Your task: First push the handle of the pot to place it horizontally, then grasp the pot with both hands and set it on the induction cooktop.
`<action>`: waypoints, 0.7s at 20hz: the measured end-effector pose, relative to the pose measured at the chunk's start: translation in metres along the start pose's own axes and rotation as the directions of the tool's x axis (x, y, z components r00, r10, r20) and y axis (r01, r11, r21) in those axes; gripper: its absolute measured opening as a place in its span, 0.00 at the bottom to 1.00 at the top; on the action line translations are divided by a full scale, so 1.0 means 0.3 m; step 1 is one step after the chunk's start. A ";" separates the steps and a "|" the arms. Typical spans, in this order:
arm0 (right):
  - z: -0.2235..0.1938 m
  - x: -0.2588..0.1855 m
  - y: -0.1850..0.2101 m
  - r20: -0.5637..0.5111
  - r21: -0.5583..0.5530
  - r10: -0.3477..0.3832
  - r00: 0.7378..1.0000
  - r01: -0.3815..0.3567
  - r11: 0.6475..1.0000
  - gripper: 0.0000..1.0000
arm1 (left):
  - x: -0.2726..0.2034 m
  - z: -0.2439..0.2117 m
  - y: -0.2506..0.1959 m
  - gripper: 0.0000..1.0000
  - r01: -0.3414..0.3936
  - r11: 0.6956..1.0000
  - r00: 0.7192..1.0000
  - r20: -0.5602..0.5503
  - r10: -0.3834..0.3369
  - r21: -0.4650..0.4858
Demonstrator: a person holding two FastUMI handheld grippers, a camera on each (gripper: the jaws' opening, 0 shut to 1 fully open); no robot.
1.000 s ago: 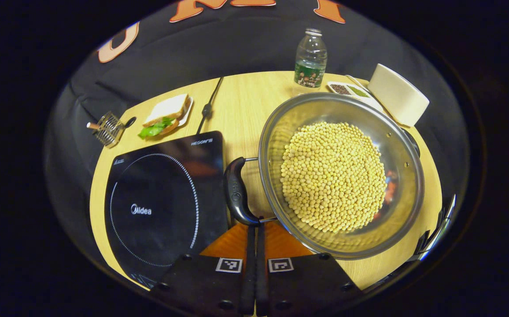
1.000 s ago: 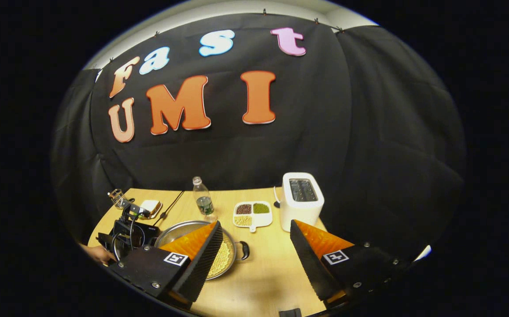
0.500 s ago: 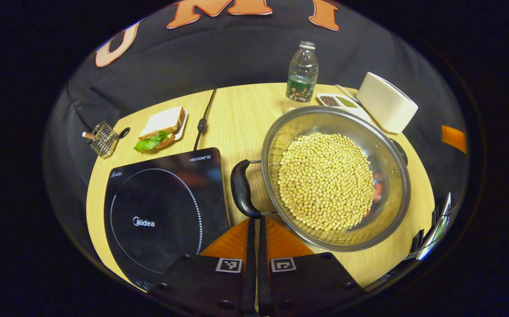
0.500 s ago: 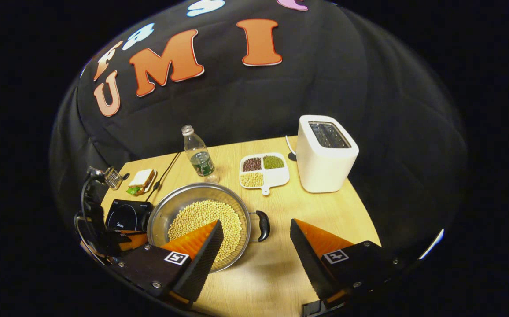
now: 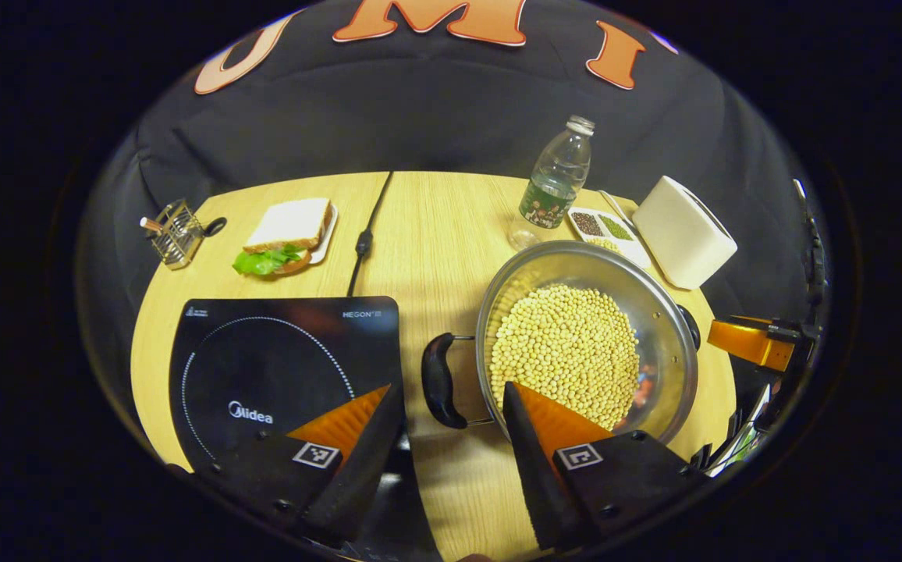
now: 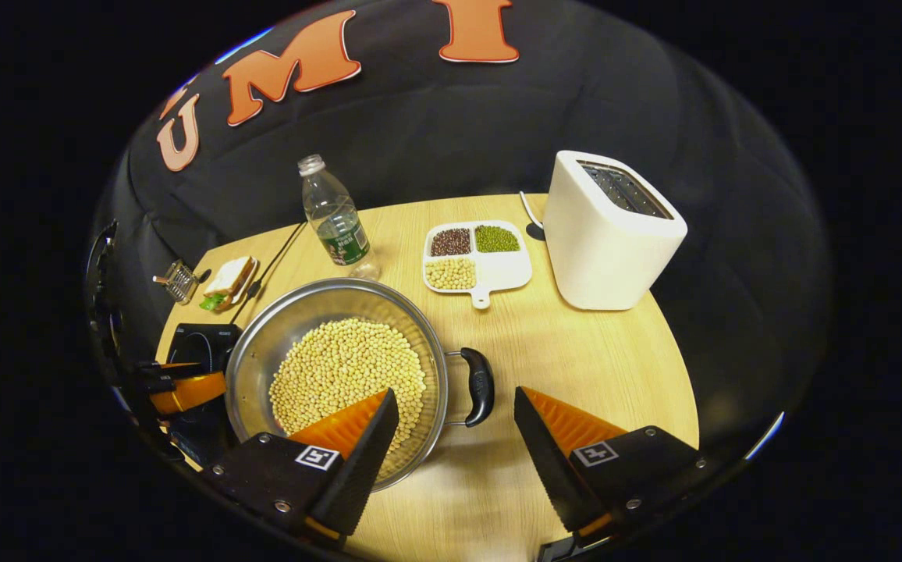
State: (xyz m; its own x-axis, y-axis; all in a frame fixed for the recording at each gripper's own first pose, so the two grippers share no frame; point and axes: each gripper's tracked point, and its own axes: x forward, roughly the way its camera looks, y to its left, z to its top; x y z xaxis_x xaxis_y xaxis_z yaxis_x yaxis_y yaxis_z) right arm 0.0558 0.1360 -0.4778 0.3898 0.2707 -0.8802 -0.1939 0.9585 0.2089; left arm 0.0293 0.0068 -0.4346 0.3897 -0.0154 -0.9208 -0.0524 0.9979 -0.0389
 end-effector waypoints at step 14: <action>-0.062 0.213 -0.048 -0.108 -0.011 -0.082 0.991 0.081 0.997 0.93 | 0.224 0.042 -0.054 0.86 -0.043 0.998 0.999 -0.002 0.043 0.052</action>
State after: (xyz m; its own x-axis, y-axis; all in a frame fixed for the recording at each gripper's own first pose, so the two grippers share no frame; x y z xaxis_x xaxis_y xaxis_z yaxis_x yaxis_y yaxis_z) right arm 0.0669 0.1379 -0.5450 0.3043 0.1802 -0.9354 -0.1711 0.9763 0.1324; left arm 0.0681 -0.0097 -0.4909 0.3850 0.0278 -0.9225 -0.0215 0.9995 0.0211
